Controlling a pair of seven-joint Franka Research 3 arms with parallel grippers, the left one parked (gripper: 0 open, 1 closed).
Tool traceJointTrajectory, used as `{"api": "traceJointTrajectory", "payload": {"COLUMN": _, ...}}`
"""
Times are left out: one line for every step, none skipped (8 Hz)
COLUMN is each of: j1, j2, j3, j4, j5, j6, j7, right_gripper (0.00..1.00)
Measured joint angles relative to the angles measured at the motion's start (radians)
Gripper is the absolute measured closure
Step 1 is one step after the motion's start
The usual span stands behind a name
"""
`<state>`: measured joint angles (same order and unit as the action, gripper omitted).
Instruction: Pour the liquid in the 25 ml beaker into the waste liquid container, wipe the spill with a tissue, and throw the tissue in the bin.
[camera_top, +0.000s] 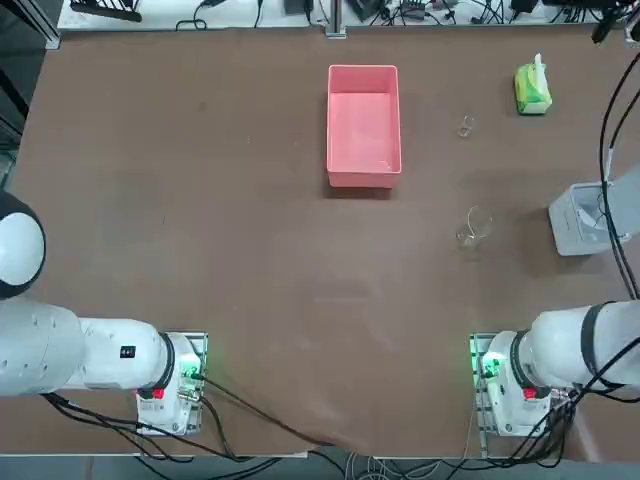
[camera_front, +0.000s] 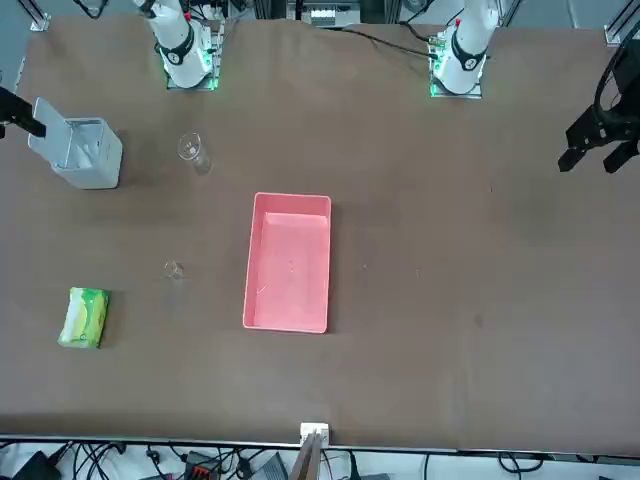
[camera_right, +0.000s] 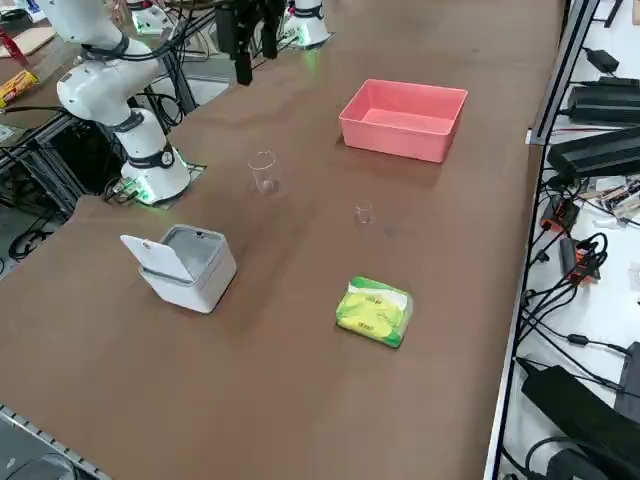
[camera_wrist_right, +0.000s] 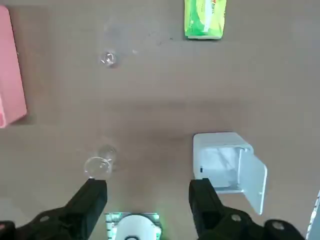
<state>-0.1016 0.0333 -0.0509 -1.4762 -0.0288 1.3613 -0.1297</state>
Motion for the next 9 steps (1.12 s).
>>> {"api": "traceJointTrajectory", "payload": {"j1": 0.009, "j2": 0.031, "j3": 0.0, "j4": 0.055, "j5": 0.0, "j6": -0.019, "j7": 0.023, "right_gripper": 0.0}}
{"api": "traceJointTrajectory", "payload": {"j1": 0.01, "j2": 0.051, "j3": 0.001, "j4": 0.087, "j5": 0.001, "j6": -0.02, "j7": 0.027, "right_gripper": 0.0}}
{"api": "traceJointTrajectory", "payload": {"j1": 0.01, "j2": 0.062, "j3": 0.009, "j4": 0.1, "j5": 0.001, "j6": -0.021, "j7": 0.031, "right_gripper": 0.0}}
{"api": "traceJointTrajectory", "payload": {"j1": 0.011, "j2": 0.066, "j3": 0.029, "j4": 0.104, "j5": 0.001, "j6": -0.021, "j7": 0.057, "right_gripper": 0.0}}
{"api": "traceJointTrajectory", "payload": {"j1": 0.011, "j2": 0.068, "j3": 0.052, "j4": 0.104, "j5": 0.0, "j6": -0.015, "j7": 0.079, "right_gripper": 0.0}}
{"api": "traceJointTrajectory", "payload": {"j1": 0.011, "j2": 0.072, "j3": 0.079, "j4": 0.104, "j5": 0.0, "j6": 0.004, "j7": 0.091, "right_gripper": 0.0}}
{"api": "traceJointTrajectory", "payload": {"j1": 0.012, "j2": 0.081, "j3": 0.101, "j4": 0.104, "j5": 0.0, "j6": 0.024, "j7": 0.097, "right_gripper": 0.0}}
{"api": "traceJointTrajectory", "payload": {"j1": 0.012, "j2": 0.092, "j3": 0.113, "j4": 0.104, "j5": 0.0, "j6": 0.033, "j7": 0.098, "right_gripper": 0.0}}
{"api": "traceJointTrajectory", "payload": {"j1": 0.012, "j2": 0.105, "j3": 0.115, "j4": 0.104, "j5": 0.0, "j6": 0.036, "j7": 0.098, "right_gripper": 0.0}}
